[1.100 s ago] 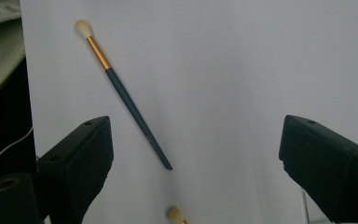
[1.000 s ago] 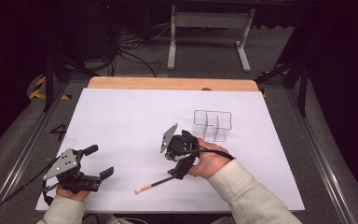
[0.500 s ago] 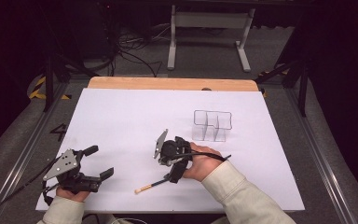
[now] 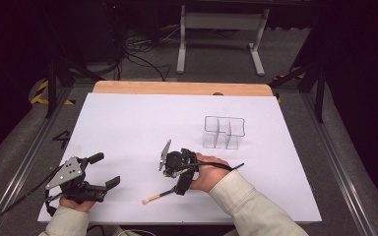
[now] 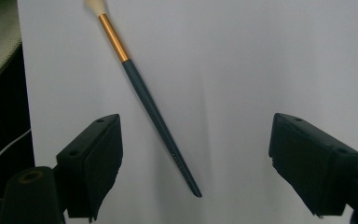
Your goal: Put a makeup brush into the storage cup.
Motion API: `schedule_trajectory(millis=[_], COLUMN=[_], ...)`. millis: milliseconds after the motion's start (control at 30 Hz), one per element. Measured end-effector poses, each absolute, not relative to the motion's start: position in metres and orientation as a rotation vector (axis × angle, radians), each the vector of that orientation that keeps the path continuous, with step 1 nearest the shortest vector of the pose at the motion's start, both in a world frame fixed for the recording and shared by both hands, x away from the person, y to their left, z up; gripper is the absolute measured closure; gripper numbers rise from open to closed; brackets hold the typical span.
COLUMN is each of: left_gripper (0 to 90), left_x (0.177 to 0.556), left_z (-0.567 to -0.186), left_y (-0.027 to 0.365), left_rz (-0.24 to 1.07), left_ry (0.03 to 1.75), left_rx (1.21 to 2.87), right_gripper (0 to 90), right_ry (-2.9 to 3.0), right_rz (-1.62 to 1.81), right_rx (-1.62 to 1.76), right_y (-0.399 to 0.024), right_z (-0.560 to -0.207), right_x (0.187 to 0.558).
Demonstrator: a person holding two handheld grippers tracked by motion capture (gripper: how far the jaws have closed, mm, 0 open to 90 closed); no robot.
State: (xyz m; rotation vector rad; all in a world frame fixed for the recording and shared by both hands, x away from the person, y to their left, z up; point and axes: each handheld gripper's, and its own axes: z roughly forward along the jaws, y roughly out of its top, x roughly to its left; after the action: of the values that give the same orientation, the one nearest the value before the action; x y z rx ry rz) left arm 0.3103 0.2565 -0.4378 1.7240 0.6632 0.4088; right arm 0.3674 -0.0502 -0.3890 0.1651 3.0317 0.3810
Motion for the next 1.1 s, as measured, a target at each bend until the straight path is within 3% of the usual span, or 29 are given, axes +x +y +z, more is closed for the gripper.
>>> schedule_trajectory(millis=[567,1100], left_gripper=[1.4,1.5], left_x=[0.311,0.311], left_z=[-0.438,-0.438], left_y=[0.257,0.256], left_rz=[0.411,0.409], left_ry=[0.660,0.661], left_rx=[1.729,1.728], right_gripper=[20.6,31.0], right_ry=[3.068,3.077], right_rz=[0.361,0.298], right_rx=[0.158,0.136], right_y=[-0.046,-0.041], right_z=[-0.405,-0.411], right_x=[0.366,0.364])
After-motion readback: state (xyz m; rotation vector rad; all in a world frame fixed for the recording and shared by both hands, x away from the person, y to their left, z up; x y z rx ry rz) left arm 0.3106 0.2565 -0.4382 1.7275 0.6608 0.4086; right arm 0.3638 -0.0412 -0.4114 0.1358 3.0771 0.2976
